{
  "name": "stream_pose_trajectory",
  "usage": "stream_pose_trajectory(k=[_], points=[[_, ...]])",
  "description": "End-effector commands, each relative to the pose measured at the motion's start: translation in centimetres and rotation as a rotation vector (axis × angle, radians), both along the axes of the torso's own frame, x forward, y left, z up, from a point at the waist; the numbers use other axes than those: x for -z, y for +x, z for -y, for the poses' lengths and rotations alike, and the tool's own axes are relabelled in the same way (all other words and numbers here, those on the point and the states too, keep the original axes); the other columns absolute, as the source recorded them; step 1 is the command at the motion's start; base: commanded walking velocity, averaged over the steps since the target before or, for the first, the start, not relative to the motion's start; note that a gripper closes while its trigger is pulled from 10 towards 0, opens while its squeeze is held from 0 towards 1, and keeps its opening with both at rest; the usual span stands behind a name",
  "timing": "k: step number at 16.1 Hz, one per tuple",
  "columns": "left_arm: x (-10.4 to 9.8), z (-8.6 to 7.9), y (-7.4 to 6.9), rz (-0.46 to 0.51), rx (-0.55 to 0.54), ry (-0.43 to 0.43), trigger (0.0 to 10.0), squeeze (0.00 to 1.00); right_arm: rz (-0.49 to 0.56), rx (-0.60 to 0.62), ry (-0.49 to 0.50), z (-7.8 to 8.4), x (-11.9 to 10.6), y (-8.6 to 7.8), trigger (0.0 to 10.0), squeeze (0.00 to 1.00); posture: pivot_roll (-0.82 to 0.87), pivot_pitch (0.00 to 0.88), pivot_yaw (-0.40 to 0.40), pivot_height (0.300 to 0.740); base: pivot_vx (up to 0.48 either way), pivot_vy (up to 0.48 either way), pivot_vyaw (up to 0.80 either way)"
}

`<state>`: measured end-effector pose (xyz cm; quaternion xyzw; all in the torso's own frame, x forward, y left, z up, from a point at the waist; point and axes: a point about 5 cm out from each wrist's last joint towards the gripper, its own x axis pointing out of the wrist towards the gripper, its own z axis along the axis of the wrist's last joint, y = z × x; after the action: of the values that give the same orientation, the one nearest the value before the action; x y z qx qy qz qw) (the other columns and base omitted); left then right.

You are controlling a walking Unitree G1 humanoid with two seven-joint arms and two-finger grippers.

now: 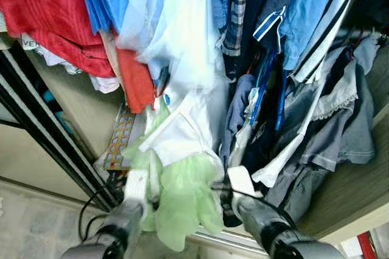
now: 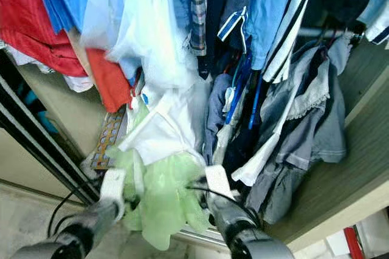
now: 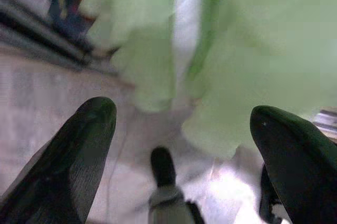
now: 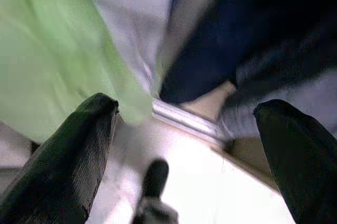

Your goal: Clean up the room

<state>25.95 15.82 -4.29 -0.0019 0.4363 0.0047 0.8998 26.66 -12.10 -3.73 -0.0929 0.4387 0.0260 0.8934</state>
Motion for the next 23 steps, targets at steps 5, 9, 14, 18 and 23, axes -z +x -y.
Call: stream_pose_trajectory(k=[5, 9, 14, 18, 23], points=[[-0.1, -0.9, 0.1, 0.004, -0.041, 0.006, 10.0, 0.0, 0.022, 0.016, 0.017, -0.3, -0.4, 0.4, 10.0, 0.0, -0.08, 0.0, 0.062, 0.74, 0.0, 0.0, 0.0], [-0.5, 0.1, 0.6, 0.037, 0.048, -0.004, 10.0, 0.0, 0.035, -0.059, 0.02, -1.2, -0.6, 0.6, 10.0, 0.0, -0.07, 0.0, 0.059, 0.74, 0.0, 0.0, 0.6], [-0.8, 1.2, 1.0, 0.053, 0.122, -0.009, 10.0, 0.0, 0.054, -0.079, 0.047, -1.9, -1.1, 1.1, 10.0, 0.0, -0.09, 0.0, 0.07, 0.74, 0.0, 0.0, 0.8], [-1.1, 2.2, 1.5, 0.073, 0.129, -0.037, 10.0, 0.0, 0.083, -0.115, 0.076, -2.9, -1.7, 1.7, 10.0, 0.0, -0.09, 0.0, 0.058, 0.74, 0.0, 0.0, 0.8], [-1.3, 2.3, 1.6, 0.082, 0.102, -0.047, 10.0, 0.0, 0.088, -0.136, 0.075, -3.0, -1.7, 1.7, 10.0, 0.0, -0.08, 0.0, 0.035, 0.74, 0.0, 0.0, 0.8]])
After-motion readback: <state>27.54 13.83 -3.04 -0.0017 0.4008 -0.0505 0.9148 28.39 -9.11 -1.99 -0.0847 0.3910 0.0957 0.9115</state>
